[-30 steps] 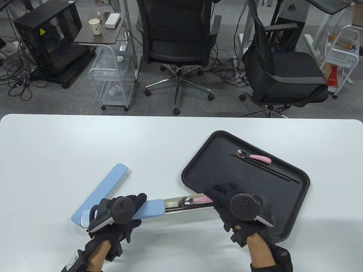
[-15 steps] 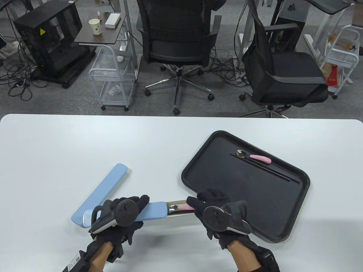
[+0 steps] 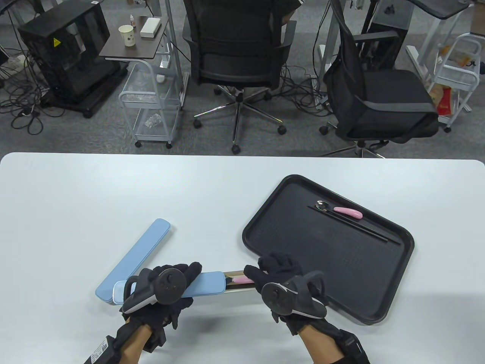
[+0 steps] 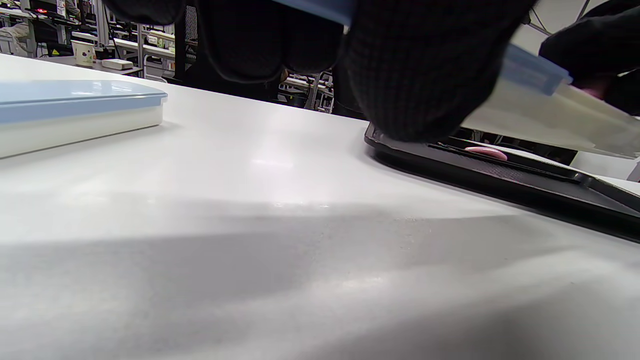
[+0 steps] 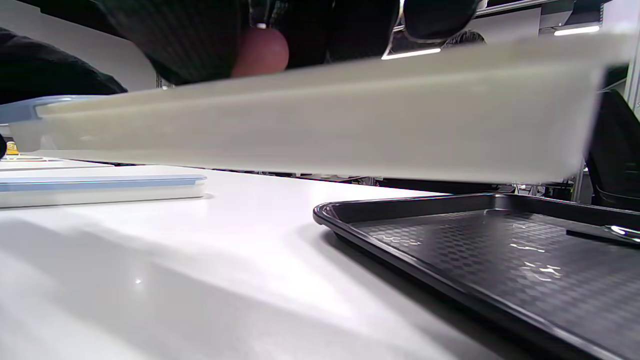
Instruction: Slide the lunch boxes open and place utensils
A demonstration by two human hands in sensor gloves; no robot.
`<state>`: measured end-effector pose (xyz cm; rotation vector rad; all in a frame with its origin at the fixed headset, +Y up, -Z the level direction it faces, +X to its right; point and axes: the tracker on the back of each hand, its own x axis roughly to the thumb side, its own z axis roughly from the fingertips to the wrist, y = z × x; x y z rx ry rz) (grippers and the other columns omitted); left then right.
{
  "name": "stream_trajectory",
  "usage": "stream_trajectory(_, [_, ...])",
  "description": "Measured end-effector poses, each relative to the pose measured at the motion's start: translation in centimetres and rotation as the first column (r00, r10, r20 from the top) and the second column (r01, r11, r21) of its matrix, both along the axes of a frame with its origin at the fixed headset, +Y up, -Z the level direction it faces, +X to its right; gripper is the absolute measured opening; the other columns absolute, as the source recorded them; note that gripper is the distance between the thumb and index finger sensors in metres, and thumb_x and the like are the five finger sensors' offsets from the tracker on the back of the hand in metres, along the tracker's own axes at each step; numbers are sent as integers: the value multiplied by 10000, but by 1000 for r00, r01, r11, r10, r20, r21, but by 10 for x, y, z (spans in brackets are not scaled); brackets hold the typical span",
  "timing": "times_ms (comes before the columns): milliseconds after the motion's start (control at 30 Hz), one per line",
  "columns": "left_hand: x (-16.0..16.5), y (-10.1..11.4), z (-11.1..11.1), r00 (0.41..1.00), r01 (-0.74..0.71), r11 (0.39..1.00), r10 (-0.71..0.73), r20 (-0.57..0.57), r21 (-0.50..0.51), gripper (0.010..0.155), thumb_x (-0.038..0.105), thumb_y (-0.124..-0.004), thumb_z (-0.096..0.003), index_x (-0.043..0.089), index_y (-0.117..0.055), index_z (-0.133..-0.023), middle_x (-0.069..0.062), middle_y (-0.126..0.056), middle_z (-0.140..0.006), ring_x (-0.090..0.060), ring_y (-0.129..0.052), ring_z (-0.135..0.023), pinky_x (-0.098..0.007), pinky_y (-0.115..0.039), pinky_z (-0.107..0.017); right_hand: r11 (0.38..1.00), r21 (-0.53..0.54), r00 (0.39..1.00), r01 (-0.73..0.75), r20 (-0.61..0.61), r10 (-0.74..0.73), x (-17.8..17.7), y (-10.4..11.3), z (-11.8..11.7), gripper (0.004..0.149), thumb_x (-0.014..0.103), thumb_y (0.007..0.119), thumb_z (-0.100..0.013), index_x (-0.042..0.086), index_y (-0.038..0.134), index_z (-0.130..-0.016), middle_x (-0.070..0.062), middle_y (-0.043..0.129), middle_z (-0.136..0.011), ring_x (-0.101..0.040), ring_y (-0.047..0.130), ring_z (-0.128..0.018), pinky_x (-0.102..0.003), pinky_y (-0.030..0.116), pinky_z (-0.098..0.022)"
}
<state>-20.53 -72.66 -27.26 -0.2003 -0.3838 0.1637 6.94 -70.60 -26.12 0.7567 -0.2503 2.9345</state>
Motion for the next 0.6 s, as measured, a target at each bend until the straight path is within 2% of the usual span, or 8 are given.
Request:
stream_trajectory(267, [-1,0,0,1000,-2,1000,2,-4,0,823,395,-907,-384,335,-429,-1051,-25,-558,-1056,-332,-656,-930,-663,-466,-714,1000,-11,1000,21,18,-21,5,1,-2,530,398,784,-481,391,635,-990,-62,599,-1041,-366,565,-990,-578,506,-723])
stream_trajectory(433, [-6,0,-2,1000,-7,1000,7,-20,-1,822,395,-908,-384,334,-430,-1050,-24,-560,-1056,-332,-656,-930,-663,-466,-714,996,-61,994,72,83,-67,21,0,-10,603,463,766,-481,362,554,-1036,-91,533,-1081,-387,524,-1010,-584,496,-723])
stream_trajectory(600, [-13,-1,-5,999,-20,1000,20,-46,-9,823,392,-909,-383,334,-432,-1050,-24,-560,-1056,-333,-656,-930,-664,-463,-714,976,-158,976,151,178,-123,46,-4,-21,703,539,743,-475,334,445,-1078,-148,449,-1115,-431,463,-1026,-603,469,-723])
